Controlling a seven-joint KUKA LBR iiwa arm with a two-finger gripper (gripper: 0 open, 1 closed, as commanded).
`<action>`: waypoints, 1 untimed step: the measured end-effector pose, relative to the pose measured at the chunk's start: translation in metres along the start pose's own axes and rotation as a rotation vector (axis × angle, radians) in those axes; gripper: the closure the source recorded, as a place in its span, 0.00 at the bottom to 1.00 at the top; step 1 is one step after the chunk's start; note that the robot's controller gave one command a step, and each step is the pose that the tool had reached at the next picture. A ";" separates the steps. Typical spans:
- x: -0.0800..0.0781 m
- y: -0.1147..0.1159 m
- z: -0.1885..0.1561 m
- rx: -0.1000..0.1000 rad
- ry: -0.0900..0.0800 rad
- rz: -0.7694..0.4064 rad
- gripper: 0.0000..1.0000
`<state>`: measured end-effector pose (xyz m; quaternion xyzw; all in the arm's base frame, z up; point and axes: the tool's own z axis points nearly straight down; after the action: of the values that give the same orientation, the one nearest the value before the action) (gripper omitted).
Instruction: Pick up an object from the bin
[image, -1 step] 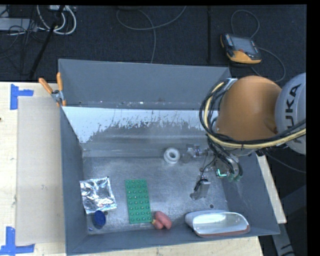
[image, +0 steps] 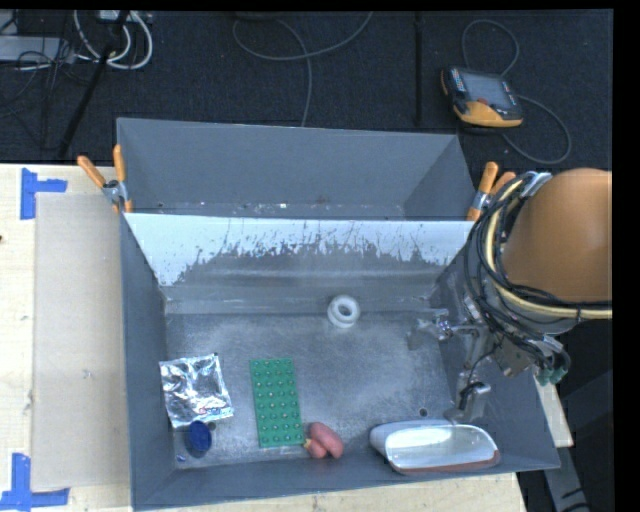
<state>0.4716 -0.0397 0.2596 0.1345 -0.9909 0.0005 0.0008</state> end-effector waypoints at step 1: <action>0.006 -0.016 0.095 -0.005 0.006 -0.185 0.00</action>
Offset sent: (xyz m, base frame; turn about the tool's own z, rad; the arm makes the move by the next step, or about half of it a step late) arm 0.0000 -0.0180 -0.0916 -0.1860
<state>0.4702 -0.0571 0.1642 0.2255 -0.9742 -0.0016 0.0042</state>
